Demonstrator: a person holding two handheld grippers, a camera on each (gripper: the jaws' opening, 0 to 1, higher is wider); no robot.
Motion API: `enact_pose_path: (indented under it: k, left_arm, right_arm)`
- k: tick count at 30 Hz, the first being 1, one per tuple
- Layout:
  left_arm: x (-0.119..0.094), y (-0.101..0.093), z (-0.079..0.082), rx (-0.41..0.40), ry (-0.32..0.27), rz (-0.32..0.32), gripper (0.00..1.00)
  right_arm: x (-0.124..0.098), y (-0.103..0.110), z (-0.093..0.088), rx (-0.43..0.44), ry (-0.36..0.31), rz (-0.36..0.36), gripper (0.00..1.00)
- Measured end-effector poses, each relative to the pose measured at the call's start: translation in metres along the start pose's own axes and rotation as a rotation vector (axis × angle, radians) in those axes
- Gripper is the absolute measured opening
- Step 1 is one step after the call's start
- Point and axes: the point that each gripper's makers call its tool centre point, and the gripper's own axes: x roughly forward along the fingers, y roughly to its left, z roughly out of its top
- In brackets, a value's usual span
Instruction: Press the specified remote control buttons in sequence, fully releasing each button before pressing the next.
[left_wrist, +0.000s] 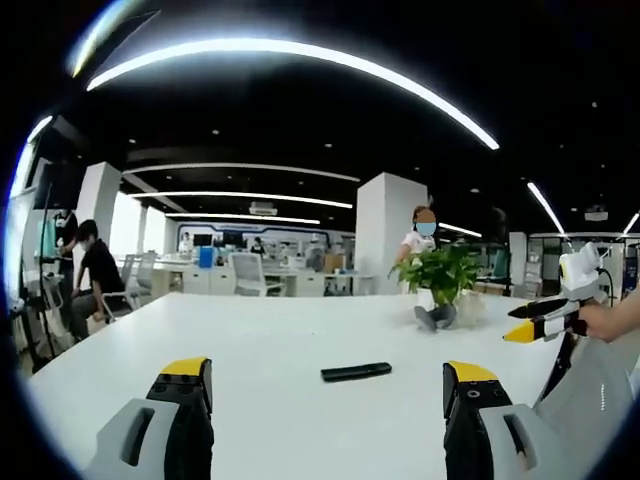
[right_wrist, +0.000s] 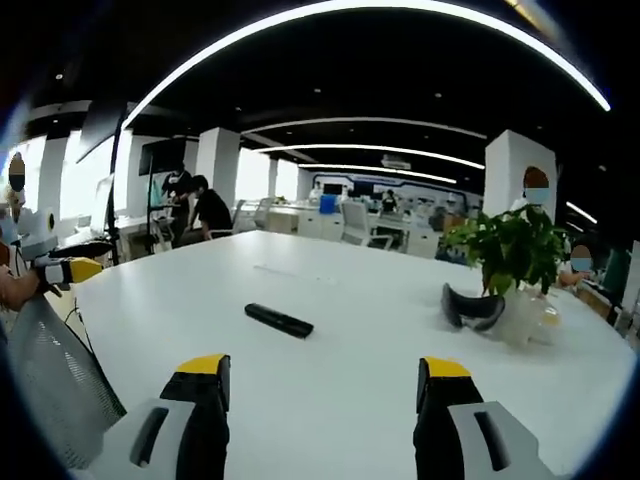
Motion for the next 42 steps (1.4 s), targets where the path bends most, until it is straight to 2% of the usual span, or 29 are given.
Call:
enact_pose_path:
  k: [1,3,8,10,11,14,16,19,20,22,26,30,33,35,38,40,42]
  left_arm:
    - [-0.002,-0.001,0.005,0.001,-0.031,-0.005,1.0]
    - [-0.002,-0.002,0.004,0.01,-0.022,-0.008,1.0]
    - [0.002,-0.003,-0.007,0.033,0.038,-0.01,1.0]
    - [0.001,-0.006,-0.02,-0.021,0.115,-0.048,1.0]
    - [0.002,-0.005,-0.024,-0.091,0.134,-0.057,1.0]
    - [0.002,-0.004,-0.034,-0.181,0.213,-0.087,1.0]
    - [0.002,0.0,-0.042,-0.205,0.258,-0.083,1.0]
    - [0.007,-0.003,-0.043,-0.248,0.27,-0.101,1.0]
    - [0.009,-0.005,-0.047,-0.248,0.299,-0.125,1.0]
    - [0.012,-0.003,-0.049,-0.189,0.344,-0.14,1.0]
    - [0.024,-0.002,-0.045,-0.165,0.371,-0.165,1.0]
    - [0.037,0.002,-0.044,-0.152,0.369,-0.188,0.96]
    - [0.046,0.005,-0.051,-0.118,0.399,-0.218,0.95]
    - [0.051,0.002,-0.059,-0.083,0.449,-0.27,0.91]
    - [0.059,0.003,-0.068,-0.056,0.487,-0.308,0.85]
    - [0.067,0.003,-0.074,-0.023,0.519,-0.324,0.85]
    - [0.074,0.001,-0.078,-0.026,0.536,-0.34,0.85]
  right_arm:
    - [-0.001,-0.001,0.001,-0.003,-0.005,-0.006,0.76]
    - [-0.002,-0.004,0.003,-0.005,-0.012,-0.02,0.75]
    - [-0.002,-0.008,0.002,0.025,-0.012,-0.022,0.75]
    - [0.0,-0.007,-0.001,0.029,-0.001,-0.009,0.76]
    - [0.0,-0.007,-0.002,0.024,0.001,-0.01,0.75]
    - [0.0,-0.01,-0.004,0.014,0.011,-0.019,0.73]
    - [0.0,-0.01,-0.007,0.021,0.023,-0.012,0.72]
    - [0.0,-0.008,-0.005,0.026,0.01,0.005,0.72]
    - [0.001,-0.008,-0.006,0.027,0.011,0.009,0.72]
    - [0.001,-0.008,-0.006,0.035,0.01,0.018,0.72]
    - [0.0,-0.009,-0.005,0.055,-0.003,0.024,0.71]
    - [0.001,-0.008,-0.005,0.05,0.001,0.024,0.71]
    - [0.0,-0.009,-0.004,0.036,-0.003,0.015,0.7]
    - [-0.001,-0.012,-0.005,0.035,0.0,0.0,0.7]
    - [0.0,-0.013,-0.008,0.037,0.015,-0.006,0.69]
    - [0.0,-0.011,-0.009,0.037,0.017,0.004,0.68]
    - [0.0,-0.01,-0.009,0.05,0.017,0.013,0.67]
